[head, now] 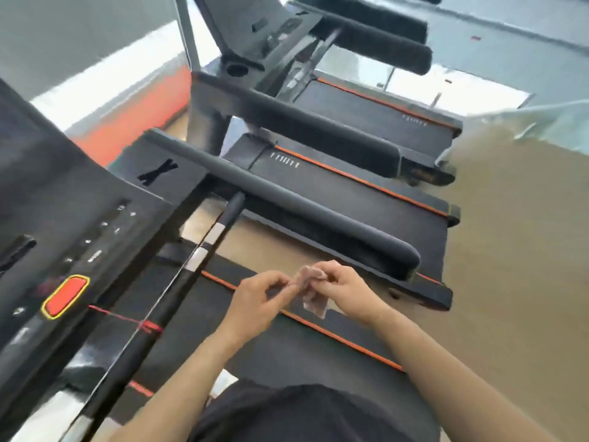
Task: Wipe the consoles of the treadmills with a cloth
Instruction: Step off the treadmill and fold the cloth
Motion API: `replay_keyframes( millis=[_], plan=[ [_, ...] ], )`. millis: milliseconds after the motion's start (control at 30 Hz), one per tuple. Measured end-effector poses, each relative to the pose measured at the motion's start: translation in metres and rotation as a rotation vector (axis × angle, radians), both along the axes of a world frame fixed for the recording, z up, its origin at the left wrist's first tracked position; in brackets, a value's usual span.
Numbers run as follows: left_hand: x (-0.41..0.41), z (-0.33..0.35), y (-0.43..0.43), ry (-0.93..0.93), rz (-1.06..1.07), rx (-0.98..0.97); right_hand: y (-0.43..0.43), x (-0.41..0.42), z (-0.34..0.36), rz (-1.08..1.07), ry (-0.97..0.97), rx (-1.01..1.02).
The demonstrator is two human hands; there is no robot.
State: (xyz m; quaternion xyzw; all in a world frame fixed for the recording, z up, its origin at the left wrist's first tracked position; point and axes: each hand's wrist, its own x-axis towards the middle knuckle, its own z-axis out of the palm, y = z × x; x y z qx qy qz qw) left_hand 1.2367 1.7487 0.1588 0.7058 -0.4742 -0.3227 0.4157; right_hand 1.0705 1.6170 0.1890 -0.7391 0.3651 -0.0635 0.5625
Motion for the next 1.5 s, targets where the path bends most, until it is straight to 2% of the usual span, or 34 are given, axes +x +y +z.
replay_keyframes(
  millis=[133,233,433,700,1000,1133,1267,1400,1500],
  plan=[
    [-0.090,0.012,-0.056,0.030,-0.119,-0.018,-0.021,-0.105,-0.010,-0.223,-0.012,-0.001],
    [-0.162,0.012,-0.094,0.073,-0.233,0.041,-0.031,-0.185,-0.016,-0.383,-0.002,0.049],
    [-0.298,0.011,-0.142,0.120,-0.425,0.136,-0.028,-0.324,-0.033,-0.557,0.001,0.086],
    [-0.426,-0.015,-0.183,0.085,-0.659,0.222,-0.008,-0.458,-0.081,-0.947,0.134,0.065],
    [-0.560,-0.080,-0.277,0.170,-0.792,0.395,-0.042,-0.575,-0.117,-1.342,0.166,0.237],
    [-0.631,-0.110,-0.344,0.222,-0.844,0.467,-0.084,-0.646,-0.109,-1.347,0.278,0.196],
    [-0.707,-0.118,-0.406,0.199,-0.998,0.496,-0.132,-0.721,-0.104,-1.305,0.526,0.095],
    [-0.776,-0.118,-0.464,0.205,-1.087,0.466,-0.179,-0.786,-0.114,-1.302,0.611,0.005],
    [-0.826,-0.128,-0.501,0.230,-1.091,0.453,-0.214,-0.837,-0.135,-1.335,0.586,-0.020]
  ],
)
